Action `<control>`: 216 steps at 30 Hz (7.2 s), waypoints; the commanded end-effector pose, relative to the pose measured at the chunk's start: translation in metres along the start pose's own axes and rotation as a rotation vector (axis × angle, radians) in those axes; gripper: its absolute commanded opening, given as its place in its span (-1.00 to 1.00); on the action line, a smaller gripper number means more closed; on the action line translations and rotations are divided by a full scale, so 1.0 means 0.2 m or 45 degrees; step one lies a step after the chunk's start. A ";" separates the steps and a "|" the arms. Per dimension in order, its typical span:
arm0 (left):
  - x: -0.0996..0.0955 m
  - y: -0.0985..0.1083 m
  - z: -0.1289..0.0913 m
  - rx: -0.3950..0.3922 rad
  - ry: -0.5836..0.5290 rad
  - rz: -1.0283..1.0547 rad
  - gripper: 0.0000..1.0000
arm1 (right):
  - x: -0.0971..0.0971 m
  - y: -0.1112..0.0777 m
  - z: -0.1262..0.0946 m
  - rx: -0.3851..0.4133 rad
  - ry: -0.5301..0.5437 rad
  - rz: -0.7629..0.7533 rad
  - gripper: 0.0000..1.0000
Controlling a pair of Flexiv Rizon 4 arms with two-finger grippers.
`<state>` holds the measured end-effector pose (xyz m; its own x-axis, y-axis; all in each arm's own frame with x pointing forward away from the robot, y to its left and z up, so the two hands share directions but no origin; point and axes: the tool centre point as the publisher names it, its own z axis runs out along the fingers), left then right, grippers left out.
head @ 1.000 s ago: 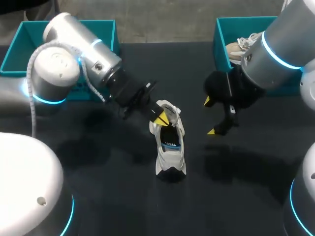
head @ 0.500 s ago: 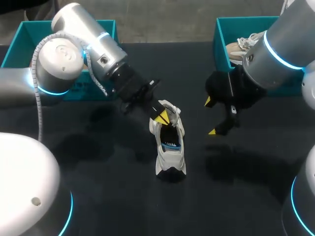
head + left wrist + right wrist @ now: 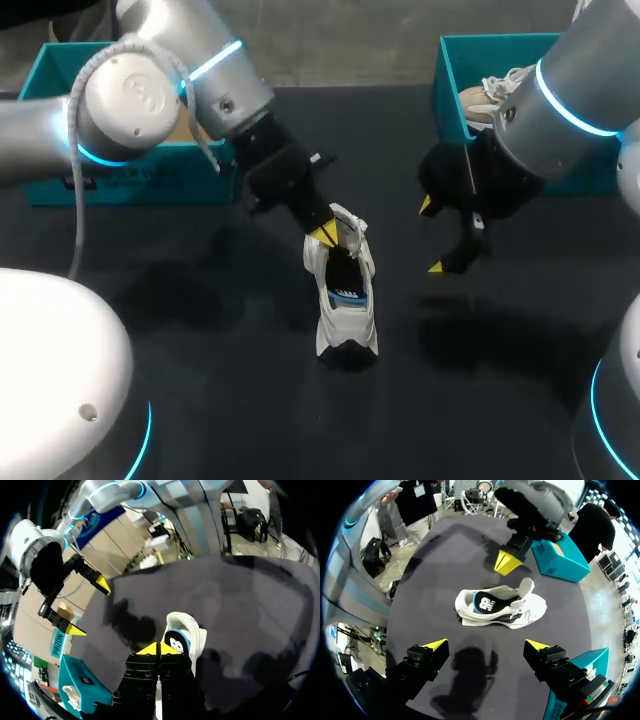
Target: Take the shoe out of the shoebox, open the shoe tongue, remove and reinsert the insole, then place the shoe into the shoebox
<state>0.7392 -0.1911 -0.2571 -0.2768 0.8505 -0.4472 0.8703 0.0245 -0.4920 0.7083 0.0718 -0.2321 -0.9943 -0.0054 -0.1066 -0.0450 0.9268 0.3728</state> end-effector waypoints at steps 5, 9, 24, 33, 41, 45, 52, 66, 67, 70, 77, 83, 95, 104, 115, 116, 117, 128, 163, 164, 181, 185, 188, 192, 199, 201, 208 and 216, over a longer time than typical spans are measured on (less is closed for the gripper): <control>-0.09 0.00 -0.07 -0.176 0.189 0.010 -1.00 | -0.03 -0.06 -0.15 0.009 0.051 0.001 1.00; -0.14 0.04 -0.09 -0.204 0.247 0.025 -1.00 | -0.04 -0.08 -0.22 0.022 0.043 0.010 1.00; -0.22 0.17 -0.12 -0.283 0.363 -0.009 -1.00 | -0.05 -0.11 -0.33 0.041 0.007 0.059 1.00; -0.20 0.16 -0.11 -0.312 0.380 -0.010 -1.00 | -0.05 -0.11 -0.33 0.041 0.007 0.059 1.00; -0.09 0.20 -0.02 -0.394 0.405 -0.063 -1.00 | -0.05 -0.11 -0.33 0.041 0.007 0.059 1.00; -0.07 0.19 0.06 -0.341 0.467 -0.051 -1.00 | -0.05 -0.11 -0.33 0.041 0.007 0.059 1.00; -0.01 0.15 0.17 -0.265 0.606 0.024 -1.00 | -0.05 -0.11 -0.33 0.041 0.007 0.059 1.00; 0.14 0.14 0.36 -0.274 0.751 0.056 -1.00 | -0.05 -0.11 -0.33 0.041 0.007 0.059 1.00; 0.15 0.14 0.37 -0.286 0.748 0.053 -1.00 | -0.05 -0.11 -0.33 0.041 0.007 0.059 1.00; 0.18 0.14 0.41 -0.307 0.749 0.066 -1.00 | -0.05 -0.11 -0.33 0.041 0.007 0.059 1.00; 0.24 0.20 0.48 -0.351 0.692 0.024 -1.00 | -0.05 -0.11 -0.33 0.041 0.007 0.059 1.00; 0.30 0.20 0.54 -0.387 0.696 0.025 -1.00 | -0.05 -0.11 -0.33 0.041 0.007 0.059 1.00; 0.27 0.19 0.52 -0.416 0.630 0.056 -1.00 | -0.05 -0.11 -0.33 0.041 0.007 0.059 1.00; 0.29 0.18 0.64 -0.419 0.631 0.057 -1.00 | -0.05 -0.11 -0.33 0.041 0.007 0.059 1.00; 0.28 0.19 0.67 -0.421 0.618 0.050 -1.00 | -0.05 -0.11 -0.33 0.041 0.007 0.059 1.00; 0.27 0.18 0.66 -0.427 0.612 0.051 -1.00 | -0.05 -0.11 -0.33 0.041 0.007 0.059 1.00; 0.26 0.17 0.65 -0.433 0.602 0.051 -1.00 | -0.05 -0.11 -0.33 0.041 0.007 0.059 1.00; 0.23 0.16 0.72 -0.512 0.603 0.089 -1.00 | -0.05 -0.11 -0.33 0.041 0.007 0.059 1.00; 0.18 0.19 0.60 -0.854 0.490 -0.011 -1.00 | -0.05 -0.11 -0.33 0.041 0.007 0.059 1.00; 0.17 0.18 0.59 -0.856 0.481 -0.020 -1.00 | -0.05 -0.11 -0.33 0.041 0.007 0.059 1.00; 0.07 0.22 0.33 -0.982 0.411 -0.043 -1.00 | -0.05 -0.11 -0.33 0.041 0.007 0.059 1.00; 0.06 0.24 0.31 -1.000 0.410 -0.046 -1.00 | -0.05 -0.11 -0.33 0.041 0.007 0.059 1.00; 0.06 0.27 0.30 -1.003 0.409 -0.052 -1.00 | -0.05 -0.11 -0.33 0.041 0.007 0.059 1.00; 0.06 0.29 0.28 -0.996 0.406 -0.063 -1.00 | -0.07 -0.15 -0.39 0.070 0.002 0.058 1.00; 0.05 0.31 0.26 -0.972 0.398 -0.057 -1.00 | -0.09 -0.26 -0.56 0.112 -0.003 0.050 1.00; 0.04 0.31 0.26 -0.971 0.397 -0.052 -1.00 | -0.09 -0.28 -0.61 0.111 -0.004 0.048 1.00; 0.03 0.31 0.23 -0.975 0.393 -0.036 -1.00 | -0.09 -0.36 -0.75 0.114 0.019 0.016 1.00; 0.03 0.30 0.23 -1.026 0.381 -0.035 -1.00 | -0.10 -0.39 -0.79 0.131 -0.005 0.028 1.00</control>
<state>0.7766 -0.2105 -0.3250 -0.2795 0.9460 -0.1645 0.9246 0.3113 0.2194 0.7191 -0.0589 -0.1112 -0.9949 0.0157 -0.0994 -0.0126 0.9606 0.2776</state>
